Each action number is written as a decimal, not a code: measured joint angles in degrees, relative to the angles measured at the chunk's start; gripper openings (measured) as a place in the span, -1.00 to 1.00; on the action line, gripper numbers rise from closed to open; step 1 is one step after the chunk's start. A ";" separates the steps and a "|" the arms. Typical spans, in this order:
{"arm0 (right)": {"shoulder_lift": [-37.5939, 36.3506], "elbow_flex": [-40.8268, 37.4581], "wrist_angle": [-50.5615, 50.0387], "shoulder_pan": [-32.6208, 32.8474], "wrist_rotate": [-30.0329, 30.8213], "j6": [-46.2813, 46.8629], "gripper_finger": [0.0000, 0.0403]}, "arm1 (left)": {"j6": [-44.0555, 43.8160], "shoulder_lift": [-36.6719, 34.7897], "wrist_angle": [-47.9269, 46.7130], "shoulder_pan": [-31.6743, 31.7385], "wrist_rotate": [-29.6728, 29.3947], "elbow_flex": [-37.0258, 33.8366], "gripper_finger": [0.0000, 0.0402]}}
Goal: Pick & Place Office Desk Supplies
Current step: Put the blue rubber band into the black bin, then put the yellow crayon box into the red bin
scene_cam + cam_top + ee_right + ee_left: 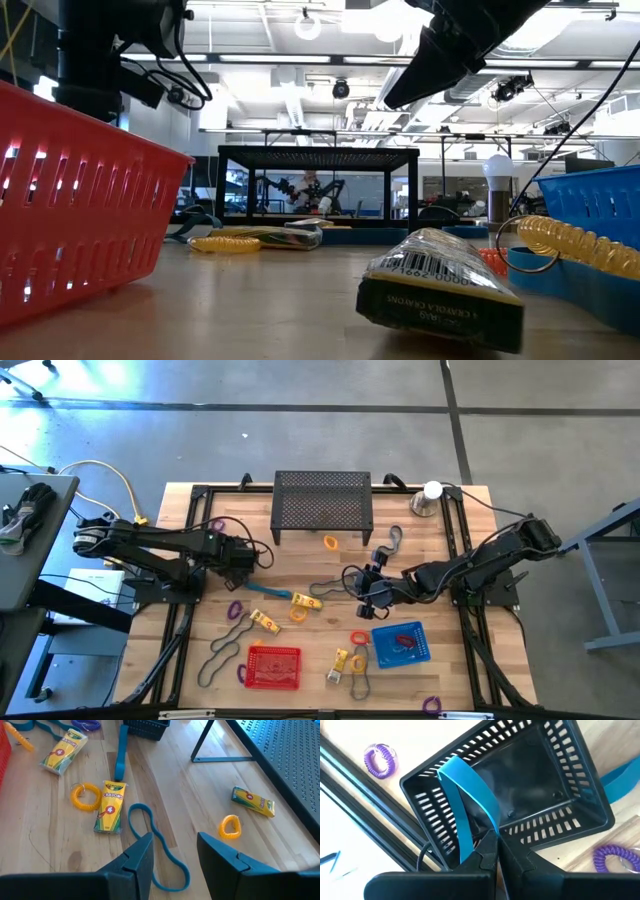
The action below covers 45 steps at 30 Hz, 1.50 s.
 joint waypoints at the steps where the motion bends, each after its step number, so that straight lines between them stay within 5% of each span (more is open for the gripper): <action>1: 0.00 0.00 0.02 0.01 0.01 0.09 -0.31 | 0.02 0.00 0.00 0.00 0.07 0.00 -0.95; 12: 0.00 0.00 0.15 0.01 0.01 0.13 -0.31 | -3.67 0.00 -0.26 0.00 0.28 0.02 -0.33; 23: 0.00 0.00 0.04 0.01 0.01 0.13 -0.31 | -5.63 -5.74 -0.42 -1.04 -5.80 4.74 -0.28; 29: 0.00 0.00 0.00 -0.01 0.01 0.13 -0.31 | -3.42 -10.01 18.85 -5.29 -12.62 4.03 -0.28; 33: 0.00 0.00 -0.02 0.01 0.01 0.13 -0.31 | -2.95 -8.79 33.56 -7.91 -10.97 1.71 -0.28; 39: 0.00 0.00 -0.15 0.24 -0.03 0.13 -0.31 | -2.19 -1.39 47.06 -10.21 -9.97 -1.60 -0.28; 45: 0.00 0.00 -0.11 1.55 0.76 0.39 -0.31 | 2.62 8.60 58.43 -10.60 -16.22 -1.62 -0.28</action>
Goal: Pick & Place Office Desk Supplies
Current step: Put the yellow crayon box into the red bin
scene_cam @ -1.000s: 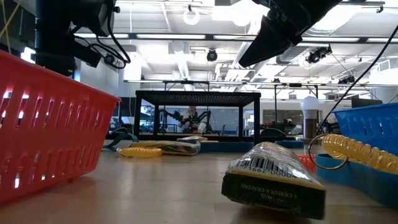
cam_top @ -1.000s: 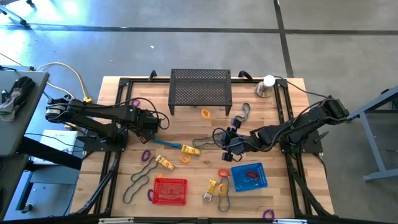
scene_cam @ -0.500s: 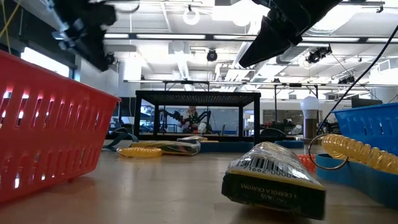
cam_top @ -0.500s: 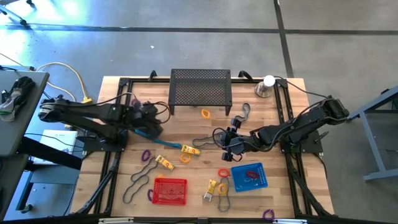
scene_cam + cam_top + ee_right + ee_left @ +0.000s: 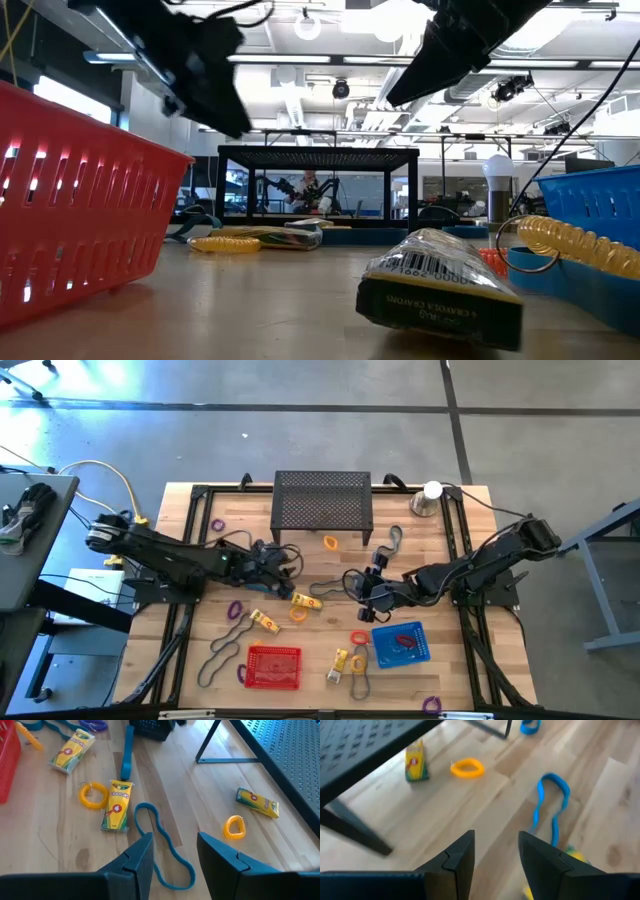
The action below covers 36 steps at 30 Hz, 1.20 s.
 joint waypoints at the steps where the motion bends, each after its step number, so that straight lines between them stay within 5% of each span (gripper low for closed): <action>1: 0.00 0.00 0.02 0.30 0.63 0.31 -0.31 | 0.51 1.42 1.64 -0.40 -1.35 0.00 -0.28; 18: 0.00 0.00 -1.52 9.34 11.73 -0.43 -0.31 | 3.52 30.31 45.23 -9.24 -33.63 -0.02 -0.28; 24: 0.00 0.00 -1.95 12.44 11.34 0.50 -0.31 | 7.02 34.99 55.28 -5.42 -32.94 0.01 -0.28; 31: 0.00 0.00 -2.10 15.16 11.38 2.37 -0.31 | -0.65 35.12 54.65 1.49 -19.70 0.02 -0.28; 36: 0.00 0.00 -3.37 15.66 11.30 2.33 -0.31 | -0.85 37.24 54.19 3.46 -20.02 0.01 -0.28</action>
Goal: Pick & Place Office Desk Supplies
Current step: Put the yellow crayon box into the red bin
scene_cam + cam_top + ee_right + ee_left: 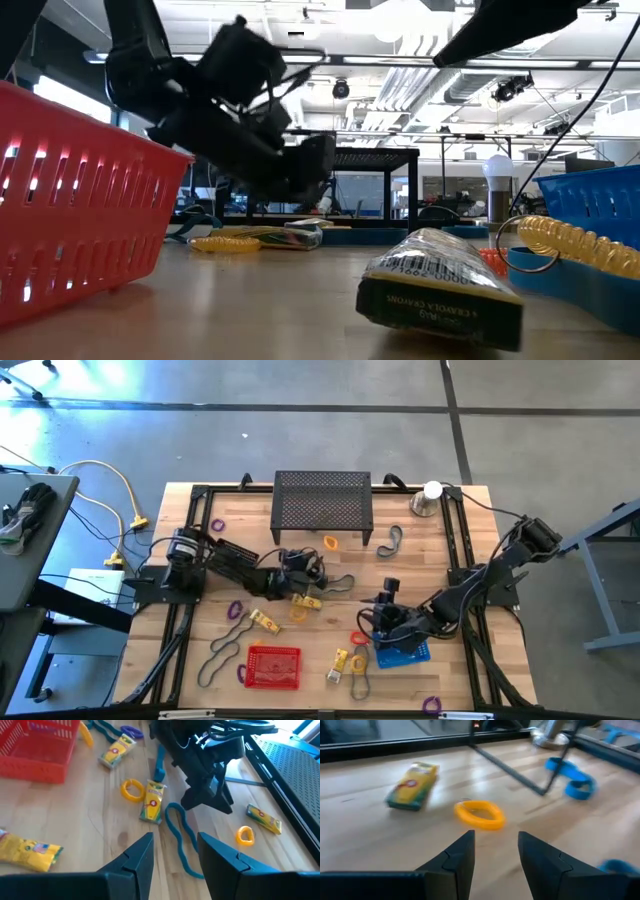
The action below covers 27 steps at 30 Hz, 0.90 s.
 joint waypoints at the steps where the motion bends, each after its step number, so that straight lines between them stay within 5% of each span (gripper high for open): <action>1: 0.00 0.00 -0.45 -0.04 0.03 0.01 -0.31 | -0.02 0.87 0.98 0.14 0.23 0.01 -0.28; 10: -0.02 0.00 -1.83 -0.08 0.02 -1.49 -0.31 | 5.95 6.33 10.83 0.05 -5.51 0.03 -0.28; 15: -0.02 0.00 -3.92 -0.08 -0.02 -1.04 -0.31 | 5.95 6.37 10.83 3.66 0.78 0.01 -0.28; 27: -0.04 0.00 -5.69 -0.08 -0.05 -0.88 -0.31 | 10.90 12.58 18.36 6.89 2.92 0.08 -0.28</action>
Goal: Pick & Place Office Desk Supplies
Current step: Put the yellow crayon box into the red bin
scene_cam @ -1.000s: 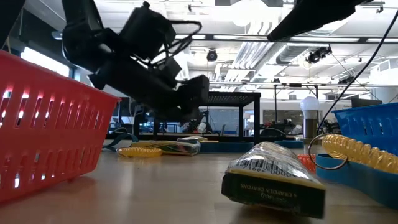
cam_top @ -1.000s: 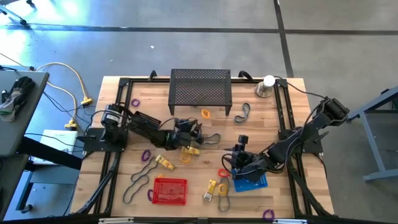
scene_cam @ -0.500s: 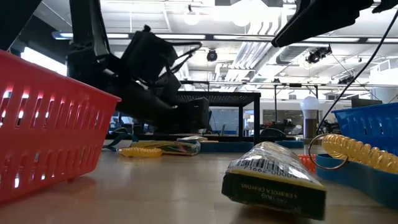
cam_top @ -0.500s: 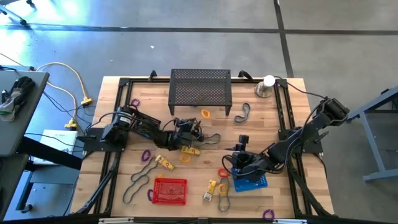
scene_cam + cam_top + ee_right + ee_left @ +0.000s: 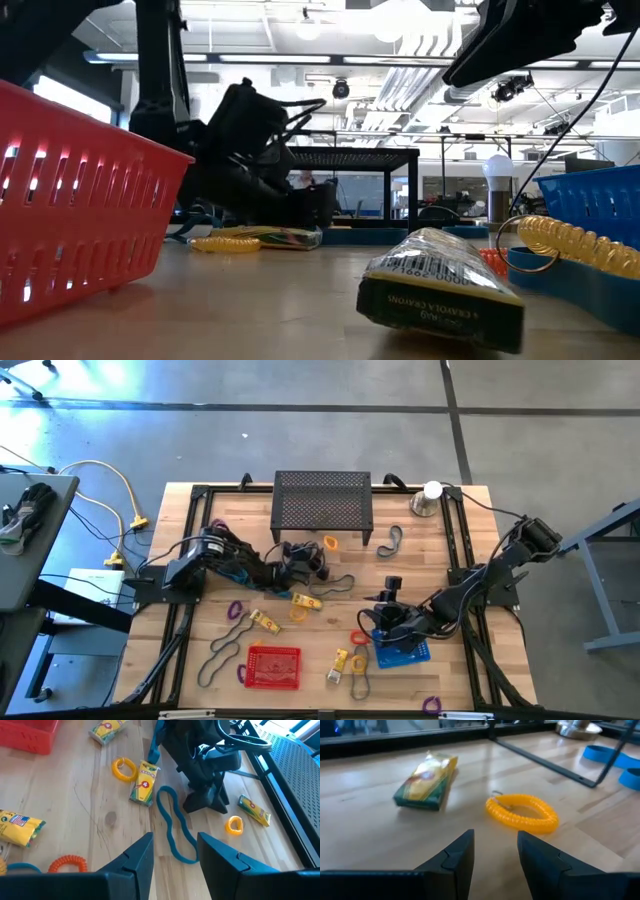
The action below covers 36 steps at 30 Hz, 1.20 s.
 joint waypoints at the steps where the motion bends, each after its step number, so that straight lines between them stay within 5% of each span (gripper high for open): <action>1: 0.00 0.00 -0.15 0.00 0.00 0.00 -0.31 | 1.70 0.78 1.71 0.00 -0.17 0.00 -0.28; 7: 0.00 0.00 -0.51 0.00 0.00 0.00 -0.31 | 10.94 3.77 9.24 0.59 2.03 0.04 -0.28; 19: 0.00 0.00 -2.10 -0.02 0.00 0.00 -0.31 | 14.53 4.40 8.96 2.23 2.42 0.04 -0.28; 26: 0.00 0.00 -3.36 -0.02 -0.02 0.53 -0.31 | 15.01 4.49 8.19 1.33 -9.54 -0.15 -0.28; 36: 0.00 0.00 -5.08 -0.02 -0.77 2.58 -0.31 | 16.83 4.47 8.37 -0.96 -9.19 -0.22 -0.28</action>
